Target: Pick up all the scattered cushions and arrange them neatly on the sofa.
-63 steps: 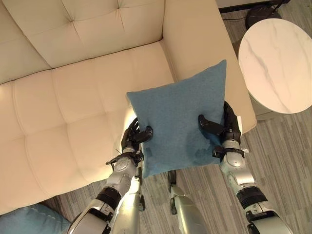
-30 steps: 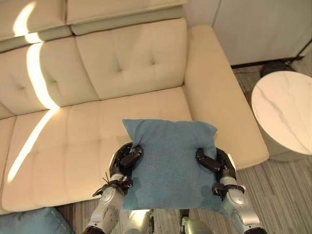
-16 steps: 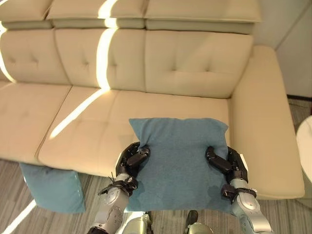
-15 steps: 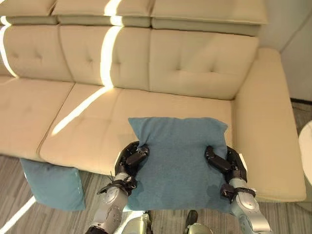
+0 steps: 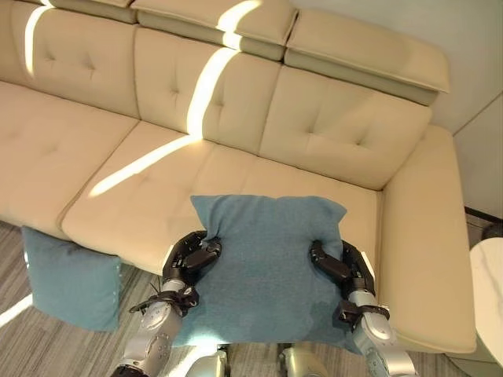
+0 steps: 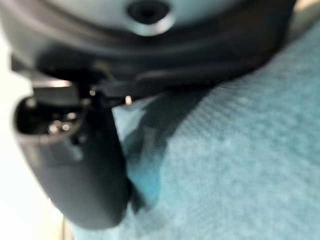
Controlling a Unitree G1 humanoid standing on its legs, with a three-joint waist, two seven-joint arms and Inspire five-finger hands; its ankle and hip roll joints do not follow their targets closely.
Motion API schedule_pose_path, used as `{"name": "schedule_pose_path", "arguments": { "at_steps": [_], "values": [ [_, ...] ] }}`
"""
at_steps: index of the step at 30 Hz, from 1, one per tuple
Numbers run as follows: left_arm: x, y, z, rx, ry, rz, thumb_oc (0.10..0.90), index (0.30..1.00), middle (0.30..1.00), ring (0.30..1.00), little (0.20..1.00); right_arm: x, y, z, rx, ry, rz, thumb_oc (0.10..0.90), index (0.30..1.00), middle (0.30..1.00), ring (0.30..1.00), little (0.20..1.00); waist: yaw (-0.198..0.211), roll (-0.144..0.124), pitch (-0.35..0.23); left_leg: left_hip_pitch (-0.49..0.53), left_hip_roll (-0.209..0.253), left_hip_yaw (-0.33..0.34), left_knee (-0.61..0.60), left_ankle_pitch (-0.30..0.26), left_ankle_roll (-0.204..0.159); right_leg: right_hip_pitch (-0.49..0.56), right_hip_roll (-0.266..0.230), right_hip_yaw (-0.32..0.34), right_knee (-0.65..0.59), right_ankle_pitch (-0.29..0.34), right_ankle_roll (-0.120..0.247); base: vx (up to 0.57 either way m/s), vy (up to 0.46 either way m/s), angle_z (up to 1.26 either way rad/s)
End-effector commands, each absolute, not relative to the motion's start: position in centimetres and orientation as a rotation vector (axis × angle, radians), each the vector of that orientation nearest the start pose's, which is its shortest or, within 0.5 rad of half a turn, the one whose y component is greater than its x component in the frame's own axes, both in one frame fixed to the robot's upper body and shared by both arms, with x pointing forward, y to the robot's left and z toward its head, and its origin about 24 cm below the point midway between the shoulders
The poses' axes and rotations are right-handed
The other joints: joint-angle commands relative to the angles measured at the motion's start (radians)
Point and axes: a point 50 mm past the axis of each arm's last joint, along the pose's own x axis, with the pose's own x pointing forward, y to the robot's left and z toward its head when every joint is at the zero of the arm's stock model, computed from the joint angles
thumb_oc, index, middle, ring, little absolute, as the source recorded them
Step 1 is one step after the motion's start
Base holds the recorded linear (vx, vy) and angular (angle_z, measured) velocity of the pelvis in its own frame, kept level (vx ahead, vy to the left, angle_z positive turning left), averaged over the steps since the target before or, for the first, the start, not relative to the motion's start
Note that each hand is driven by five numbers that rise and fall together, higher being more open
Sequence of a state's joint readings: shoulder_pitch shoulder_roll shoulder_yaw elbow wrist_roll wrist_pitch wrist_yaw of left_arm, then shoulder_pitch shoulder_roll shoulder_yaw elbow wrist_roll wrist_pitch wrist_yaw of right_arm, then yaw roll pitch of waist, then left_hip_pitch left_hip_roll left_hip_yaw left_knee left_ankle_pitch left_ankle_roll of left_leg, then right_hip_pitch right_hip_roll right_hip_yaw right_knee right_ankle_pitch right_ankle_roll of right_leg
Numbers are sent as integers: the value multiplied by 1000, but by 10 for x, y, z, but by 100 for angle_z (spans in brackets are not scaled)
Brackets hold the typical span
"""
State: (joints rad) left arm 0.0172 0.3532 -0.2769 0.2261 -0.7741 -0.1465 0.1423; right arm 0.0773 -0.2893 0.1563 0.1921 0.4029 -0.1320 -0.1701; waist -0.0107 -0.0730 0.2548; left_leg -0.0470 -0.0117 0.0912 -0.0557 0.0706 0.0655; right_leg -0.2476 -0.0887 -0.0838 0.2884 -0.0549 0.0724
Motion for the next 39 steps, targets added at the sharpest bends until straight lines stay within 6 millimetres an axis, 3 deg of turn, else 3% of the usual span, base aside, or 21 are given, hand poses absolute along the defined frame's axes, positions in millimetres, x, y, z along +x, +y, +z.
{"name": "schedule_pose_path", "arguments": {
  "at_steps": [1,4,7,9,12,16,18,22,28,33,39],
  "values": [
    [251,125,44,-440,-23,-251,400,300,300,300,300,254,-168,51,139,-124,46,400,300,300,300,300,-35,17,-64,90,-44,-60,66,-181,-28,10,48,-26,-201,87,56,209,-33,-29],
    [250,121,42,-447,-21,-267,400,300,300,300,300,250,-172,46,135,-107,32,400,300,300,300,300,-45,15,-71,110,-51,-81,69,-202,-34,37,52,1,-224,91,47,212,-74,60],
    [249,117,41,-472,-14,-277,400,300,300,300,300,246,-182,40,107,-86,-1,400,300,300,300,300,-55,17,-94,116,-35,-75,110,-233,-65,75,49,-11,-250,100,33,241,-141,49],
    [250,112,42,-479,-20,-293,400,300,300,300,300,245,-189,42,91,-96,-19,400,300,300,300,300,-69,8,-96,51,7,-22,285,-208,-113,138,43,-30,-281,86,13,193,-170,34],
    [255,111,45,-481,-32,-285,400,300,300,300,300,247,-193,44,82,-99,-24,400,300,300,300,300,-65,-4,-82,-50,27,-16,434,-175,-123,171,43,-28,-300,71,-12,73,-78,38],
    [255,112,46,-457,-37,-290,400,300,300,300,300,248,-196,46,76,-109,-32,400,300,300,300,300,-52,-18,-89,-98,41,-33,327,-189,-108,194,41,-12,-309,47,-11,136,0,-11],
    [255,113,47,-448,-40,-284,400,300,300,300,300,248,-197,46,69,-108,-38,400,300,300,300,300,-44,-11,-88,-110,47,-60,237,-135,-117,205,50,-2,-312,36,-8,124,59,-13],
    [254,114,47,-457,-42,-278,400,300,300,300,300,247,-198,45,57,-107,-47,400,300,300,300,300,-41,11,-107,-58,57,-75,121,-101,-123,228,61,7,-314,23,-6,136,95,-29],
    [252,121,48,-431,-50,-256,400,300,300,300,300,247,-199,49,23,-125,-68,400,300,300,300,300,-43,24,-130,43,35,-35,32,-105,-104,260,39,39,-351,48,22,108,132,-29],
    [258,129,59,-382,-107,-233,400,300,300,300,300,258,-193,61,-15,-178,-74,400,300,300,300,300,-42,30,-122,33,28,11,-5,-101,-87,204,24,76,-367,90,46,-65,92,-23],
    [278,135,90,-259,-255,-195,400,300,300,300,300,282,-179,93,-64,-317,-85,400,300,300,300,300,-43,39,-118,-105,23,48,-32,-81,-80,34,10,96,-376,140,82,-191,52,-29]
  ]
}}
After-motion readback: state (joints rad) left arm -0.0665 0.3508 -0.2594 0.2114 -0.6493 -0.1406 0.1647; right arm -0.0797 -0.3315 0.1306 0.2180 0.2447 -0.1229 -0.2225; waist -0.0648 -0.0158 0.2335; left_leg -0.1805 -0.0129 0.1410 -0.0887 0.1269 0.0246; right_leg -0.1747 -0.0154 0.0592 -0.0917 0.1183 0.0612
